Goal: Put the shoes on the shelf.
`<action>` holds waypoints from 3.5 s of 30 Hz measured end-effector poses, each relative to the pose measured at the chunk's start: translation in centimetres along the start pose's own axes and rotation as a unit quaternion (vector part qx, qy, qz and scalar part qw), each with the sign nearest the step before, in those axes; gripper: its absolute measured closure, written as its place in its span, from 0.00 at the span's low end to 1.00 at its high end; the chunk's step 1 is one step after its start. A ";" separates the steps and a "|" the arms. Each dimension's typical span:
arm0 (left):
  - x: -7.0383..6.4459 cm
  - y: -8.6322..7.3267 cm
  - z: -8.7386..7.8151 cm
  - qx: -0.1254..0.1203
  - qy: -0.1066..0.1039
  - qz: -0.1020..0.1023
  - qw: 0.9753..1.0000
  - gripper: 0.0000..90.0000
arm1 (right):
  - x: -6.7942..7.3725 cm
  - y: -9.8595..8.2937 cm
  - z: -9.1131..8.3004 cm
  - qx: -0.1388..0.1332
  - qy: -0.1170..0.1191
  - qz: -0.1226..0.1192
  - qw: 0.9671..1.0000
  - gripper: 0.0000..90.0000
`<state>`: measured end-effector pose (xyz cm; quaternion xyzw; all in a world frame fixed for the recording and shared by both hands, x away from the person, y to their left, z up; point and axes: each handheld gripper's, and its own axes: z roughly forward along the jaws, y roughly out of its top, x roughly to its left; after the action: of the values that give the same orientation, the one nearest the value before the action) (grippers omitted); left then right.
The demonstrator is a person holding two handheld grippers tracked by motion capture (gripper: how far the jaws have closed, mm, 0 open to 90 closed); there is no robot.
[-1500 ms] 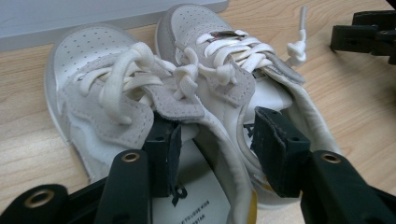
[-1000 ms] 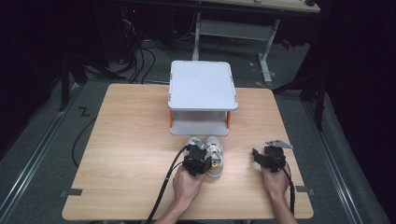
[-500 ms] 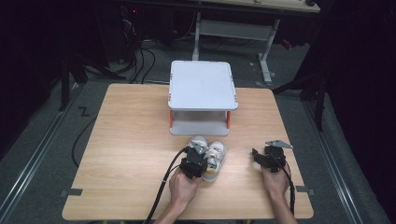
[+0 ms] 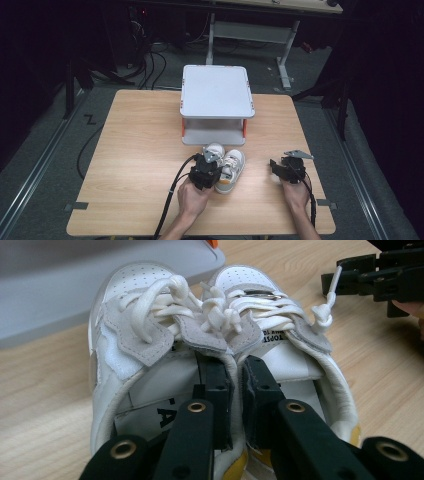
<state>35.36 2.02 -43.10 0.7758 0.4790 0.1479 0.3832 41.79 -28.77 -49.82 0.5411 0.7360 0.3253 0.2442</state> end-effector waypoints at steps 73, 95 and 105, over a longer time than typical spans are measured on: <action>5.7 6.3 6.8 -0.018 0.081 -0.024 0.996 0.92 | 10.7 19.8 0.8 -0.121 0.108 -0.108 0.981 0.45; 6.4 6.5 8.4 -0.023 0.125 -0.024 0.992 0.70 | 10.9 20.1 1.1 -0.115 0.108 -0.105 0.982 0.45; 6.7 6.7 7.8 -0.034 0.077 -0.057 0.995 0.42 | 10.9 20.1 1.2 -0.116 0.107 -0.104 0.982 0.45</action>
<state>47.59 2.56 -44.25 0.7202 0.5453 0.2016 0.3786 52.27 -14.02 -35.72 0.3914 0.7673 0.4379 0.2574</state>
